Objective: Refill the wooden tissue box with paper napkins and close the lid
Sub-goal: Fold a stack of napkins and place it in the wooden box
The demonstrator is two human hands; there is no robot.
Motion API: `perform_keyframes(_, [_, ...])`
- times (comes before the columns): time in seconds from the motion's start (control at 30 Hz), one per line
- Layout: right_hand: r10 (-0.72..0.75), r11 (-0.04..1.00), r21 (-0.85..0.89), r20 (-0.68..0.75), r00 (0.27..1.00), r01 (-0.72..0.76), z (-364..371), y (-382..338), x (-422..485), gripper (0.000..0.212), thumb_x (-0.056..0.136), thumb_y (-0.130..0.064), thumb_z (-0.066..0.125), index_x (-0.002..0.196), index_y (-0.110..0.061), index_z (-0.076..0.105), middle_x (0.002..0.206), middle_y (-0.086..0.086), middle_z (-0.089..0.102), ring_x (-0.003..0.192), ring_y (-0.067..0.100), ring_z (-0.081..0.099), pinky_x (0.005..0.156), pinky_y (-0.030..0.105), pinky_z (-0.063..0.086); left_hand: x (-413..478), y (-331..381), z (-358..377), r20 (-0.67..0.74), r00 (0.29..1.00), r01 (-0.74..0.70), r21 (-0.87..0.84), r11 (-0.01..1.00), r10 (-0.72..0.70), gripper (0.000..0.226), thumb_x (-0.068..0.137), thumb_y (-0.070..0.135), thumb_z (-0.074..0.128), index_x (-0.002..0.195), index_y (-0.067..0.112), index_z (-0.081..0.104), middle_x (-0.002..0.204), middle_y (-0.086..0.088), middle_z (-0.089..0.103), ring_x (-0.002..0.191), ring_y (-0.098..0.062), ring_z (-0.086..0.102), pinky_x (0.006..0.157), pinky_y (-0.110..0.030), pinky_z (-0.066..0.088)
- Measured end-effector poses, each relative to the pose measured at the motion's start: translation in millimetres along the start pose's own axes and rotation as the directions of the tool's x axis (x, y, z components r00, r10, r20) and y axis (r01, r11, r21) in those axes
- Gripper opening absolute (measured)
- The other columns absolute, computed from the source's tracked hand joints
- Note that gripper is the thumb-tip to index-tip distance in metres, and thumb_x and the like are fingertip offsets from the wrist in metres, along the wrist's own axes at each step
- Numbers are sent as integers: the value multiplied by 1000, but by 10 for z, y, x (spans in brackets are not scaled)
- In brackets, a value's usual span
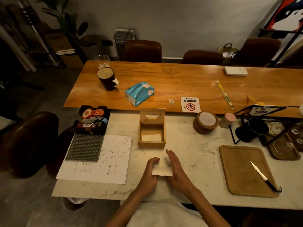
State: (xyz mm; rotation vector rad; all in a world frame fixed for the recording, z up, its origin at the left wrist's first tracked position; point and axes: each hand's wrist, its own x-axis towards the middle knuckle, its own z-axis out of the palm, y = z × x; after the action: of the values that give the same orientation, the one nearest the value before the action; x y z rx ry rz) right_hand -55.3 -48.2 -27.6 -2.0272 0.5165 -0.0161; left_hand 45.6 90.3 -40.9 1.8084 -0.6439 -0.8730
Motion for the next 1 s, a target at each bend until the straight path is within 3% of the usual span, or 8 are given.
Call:
perform_keyframes(0.1, [-72,951,-299,26,997,76,-8,-48,28,86,88,-28,62,152,-39,6,162,-2,6,148,16,8,119,34,17,7,12,-6,7,1000,28,-26,999,-28,59,80,5,49,135,19,33,136,1,44,130,-8,42,113,-18,31])
perform_keyframes(0.3, [-110,814,-572,26,994,105,-30,-155,144,34,90,-25,55,123,-31,62,118,-5,69,104,19,63,89,34,51,-6,25,-158,-63,997,42,-113,993,-50,57,67,-9,39,115,21,41,115,-4,50,114,-15,52,105,-24,40])
perform_keyframes(0.4, [105,874,-476,-11,994,-98,-80,-86,94,31,95,-27,51,124,-32,61,120,-8,68,107,14,63,85,28,50,5,166,-326,-313,948,37,-45,998,-49,47,76,-16,46,97,26,45,93,-4,52,92,-16,55,85,-25,45])
perform_keyframes(0.5, [330,943,-8,-65,942,-331,-182,-184,64,20,92,-21,59,110,-25,66,108,0,72,99,19,66,86,37,53,189,397,-640,-503,864,-13,-92,996,-35,38,88,-12,48,101,23,48,97,-6,53,92,-14,53,81,-19,44])
perform_keyframes(0.53, [427,877,271,-61,902,-397,-209,-226,64,18,91,-15,61,108,-20,66,107,5,72,97,23,66,84,40,54,294,477,-745,-513,857,-31,-135,990,-43,31,94,-5,47,109,21,47,104,-6,53,97,-15,53,82,-17,43])
perform_keyframes(0.6, [579,471,801,34,814,-369,-201,-261,61,26,91,-6,57,117,-9,60,112,17,68,98,30,64,78,44,56,556,569,-925,-423,899,13,-226,974,-110,28,100,12,46,127,17,43,122,-6,49,111,-18,51,89,-19,42])
perform_keyframes(0.7, [649,-95,992,126,751,-84,-76,-190,4,39,93,-2,49,131,-9,48,120,21,62,108,37,58,76,55,58,938,581,-1069,-154,964,185,-204,961,-218,50,103,29,39,149,18,26,146,-3,38,135,-21,38,109,-35,35])
perform_keyframes(1.0, [685,-212,977,141,715,10,7,-245,-31,77,68,-6,75,138,-7,45,108,22,71,90,36,72,72,51,59,1243,386,-1143,60,970,242,-92,966,-237,54,103,25,36,151,38,15,160,3,24,146,-22,25,119,-48,25])
